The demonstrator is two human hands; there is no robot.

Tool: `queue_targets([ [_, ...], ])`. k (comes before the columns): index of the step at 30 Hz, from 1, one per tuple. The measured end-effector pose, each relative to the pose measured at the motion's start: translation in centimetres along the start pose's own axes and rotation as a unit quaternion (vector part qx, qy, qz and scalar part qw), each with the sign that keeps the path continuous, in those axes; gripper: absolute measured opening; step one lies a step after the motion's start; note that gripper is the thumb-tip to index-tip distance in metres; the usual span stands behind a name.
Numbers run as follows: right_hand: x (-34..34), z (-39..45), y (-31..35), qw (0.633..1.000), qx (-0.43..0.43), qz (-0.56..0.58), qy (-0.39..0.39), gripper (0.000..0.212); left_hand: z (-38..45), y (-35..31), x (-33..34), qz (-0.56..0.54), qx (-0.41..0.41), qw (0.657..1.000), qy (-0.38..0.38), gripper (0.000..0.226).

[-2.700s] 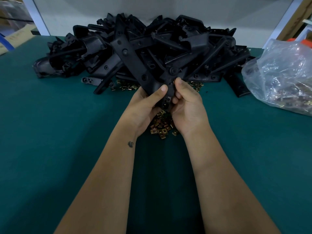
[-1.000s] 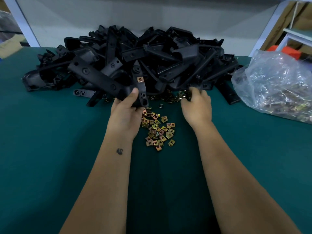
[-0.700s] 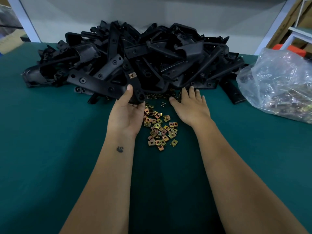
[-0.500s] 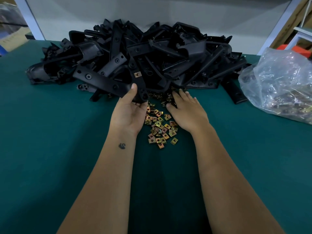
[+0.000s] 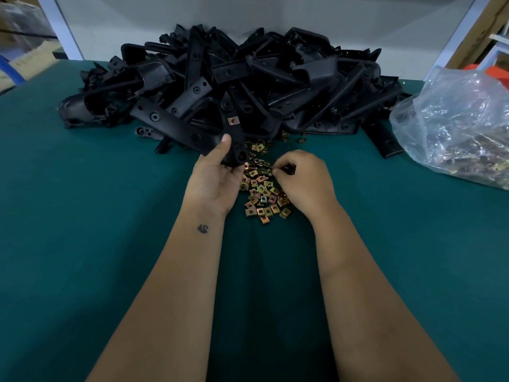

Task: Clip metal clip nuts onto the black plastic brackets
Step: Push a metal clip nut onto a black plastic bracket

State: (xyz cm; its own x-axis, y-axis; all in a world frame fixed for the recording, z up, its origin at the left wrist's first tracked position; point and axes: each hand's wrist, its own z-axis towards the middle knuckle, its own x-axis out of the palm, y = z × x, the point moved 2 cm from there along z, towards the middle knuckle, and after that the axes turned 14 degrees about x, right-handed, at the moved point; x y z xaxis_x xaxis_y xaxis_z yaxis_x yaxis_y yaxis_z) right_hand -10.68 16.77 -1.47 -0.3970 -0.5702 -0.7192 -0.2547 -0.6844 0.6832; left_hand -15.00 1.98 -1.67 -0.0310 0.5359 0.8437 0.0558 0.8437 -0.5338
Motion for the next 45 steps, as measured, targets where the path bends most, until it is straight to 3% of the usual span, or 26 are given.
queue_targets([
  [3, 0.1, -0.1, 0.2, 1.000, -0.007, -0.006, -0.003, 0.006, 0.1, 0.2, 0.2, 0.024, -0.001, 1.000, 0.011, 0.034],
  [7, 0.4, -0.3, 0.4, 0.997, -0.032, -0.066, -0.024, 0.023, 0.2, 0.2, 0.1, 0.029, 0.000, 0.999, 0.022, 0.032],
  [12, 0.7, -0.4, 0.8, 0.994, -0.056, -0.098, -0.013, 0.021, 0.3, 0.3, 0.2, 0.039, 0.002, 0.999, 0.032, 0.026],
  [20, 0.4, -0.7, 1.4, 0.997, -0.058, -0.037, -0.022, 0.003, 0.4, 0.2, 0.3, 0.046, -0.004, 0.998, 0.043, 0.016],
  [26, 0.9, -1.0, 2.0, 0.992, -0.071, -0.101, 0.003, 0.024, 0.2, 0.1, 0.5, 0.053, -0.005, 0.997, 0.050, 0.012],
  [34, 1.0, -1.0, 2.1, 0.996, -0.060, -0.071, -0.002, 0.012, 0.2, 0.1, 0.5, 0.053, -0.006, 0.997, 0.048, 0.012],
  [38, 1.0, -1.1, 2.1, 0.995, -0.072, -0.064, -0.005, 0.016, 0.2, 0.1, 0.5, 0.061, -0.009, 0.997, 0.048, 0.013],
  [42, 0.5, -1.1, 2.3, 0.996, -0.022, 0.084, -0.034, 0.022, 0.1, 0.0, 0.6, 0.061, -0.010, 0.997, 0.047, 0.014],
  [45, 0.1, -1.0, 2.1, 0.965, 0.049, 0.256, -0.021, 0.028, 0.1, 0.0, 0.6, 0.066, -0.012, 0.996, 0.053, 0.016],
])
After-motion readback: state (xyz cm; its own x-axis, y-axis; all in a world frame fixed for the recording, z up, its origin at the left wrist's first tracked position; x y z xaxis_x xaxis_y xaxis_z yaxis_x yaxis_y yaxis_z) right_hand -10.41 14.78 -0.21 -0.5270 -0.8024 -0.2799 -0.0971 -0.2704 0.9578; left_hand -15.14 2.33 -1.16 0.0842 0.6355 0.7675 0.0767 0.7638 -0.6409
